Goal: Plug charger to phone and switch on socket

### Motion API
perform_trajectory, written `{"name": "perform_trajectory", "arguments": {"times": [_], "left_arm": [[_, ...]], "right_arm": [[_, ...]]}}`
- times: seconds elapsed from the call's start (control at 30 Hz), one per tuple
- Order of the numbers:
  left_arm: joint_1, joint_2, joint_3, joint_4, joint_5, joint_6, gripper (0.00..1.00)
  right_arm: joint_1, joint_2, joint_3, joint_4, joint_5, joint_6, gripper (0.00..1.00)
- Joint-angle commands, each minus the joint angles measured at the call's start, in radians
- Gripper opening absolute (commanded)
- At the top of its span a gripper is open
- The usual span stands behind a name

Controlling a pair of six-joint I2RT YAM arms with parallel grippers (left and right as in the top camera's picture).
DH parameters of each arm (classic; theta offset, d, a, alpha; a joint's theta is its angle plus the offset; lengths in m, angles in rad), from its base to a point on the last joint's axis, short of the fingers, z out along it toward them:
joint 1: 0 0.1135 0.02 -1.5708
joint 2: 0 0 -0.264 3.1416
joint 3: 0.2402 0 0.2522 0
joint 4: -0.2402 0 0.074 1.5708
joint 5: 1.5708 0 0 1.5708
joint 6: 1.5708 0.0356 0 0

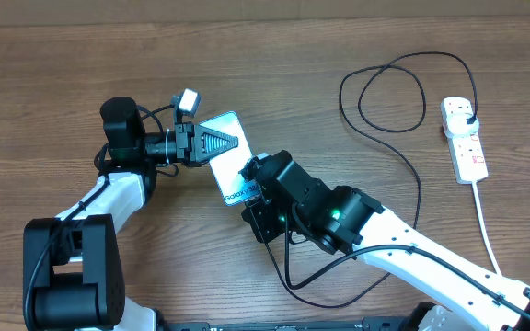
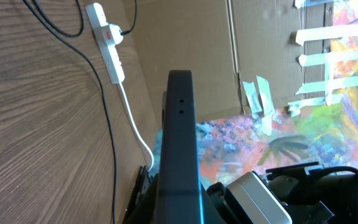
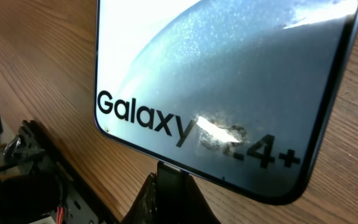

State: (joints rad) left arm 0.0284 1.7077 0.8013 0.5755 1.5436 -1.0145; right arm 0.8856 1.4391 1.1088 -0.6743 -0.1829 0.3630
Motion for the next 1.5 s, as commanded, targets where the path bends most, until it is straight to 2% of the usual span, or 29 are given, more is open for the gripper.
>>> {"name": "perform_trajectory", "arguments": {"times": [0.0,0.3,0.43,0.6,0.87,1.03,1.07,1.13,1.27,1.33,1.47], "left_arm": [[-0.006,-0.002,0.005,0.005,0.037,0.027,0.04],[-0.018,-0.002,0.005,0.005,0.037,0.027,0.04],[-0.018,-0.002,0.005,0.005,0.037,0.027,0.04],[-0.018,-0.002,0.005,0.005,0.037,0.028,0.04],[-0.018,-0.002,0.005,0.005,0.007,0.039,0.04],[-0.023,-0.002,0.006,0.02,-0.063,-0.09,0.04],[-0.028,-0.002,0.006,0.032,-0.076,-0.108,0.04],[-0.053,-0.002,0.006,0.095,-0.117,-0.196,0.04],[-0.144,-0.002,0.019,0.322,-0.226,-0.365,0.04],[-0.194,-0.002,0.045,0.375,-0.28,-0.393,0.04],[-0.267,0.0,0.129,0.341,-0.346,-0.377,0.04]], "right_arm": [[-0.005,-0.003,0.091,0.045,0.081,-0.027,0.04],[-0.008,-0.003,0.093,0.132,0.082,-0.05,0.04],[-0.018,-0.003,0.11,0.115,0.085,-0.05,0.05],[-0.018,-0.003,0.122,0.065,0.084,-0.049,0.2],[-0.018,-0.022,0.123,-0.019,0.021,-0.045,0.36],[-0.018,-0.097,0.137,-0.098,0.105,-0.046,0.52],[-0.018,-0.12,0.149,-0.123,0.148,-0.046,0.57],[-0.018,-0.179,0.185,-0.189,0.261,-0.046,0.78],[-0.018,-0.296,0.239,-0.279,0.441,-0.046,0.98],[-0.018,-0.362,0.241,-0.302,0.507,-0.046,1.0],[-0.018,-0.447,0.241,-0.35,0.599,-0.045,1.0]]}}
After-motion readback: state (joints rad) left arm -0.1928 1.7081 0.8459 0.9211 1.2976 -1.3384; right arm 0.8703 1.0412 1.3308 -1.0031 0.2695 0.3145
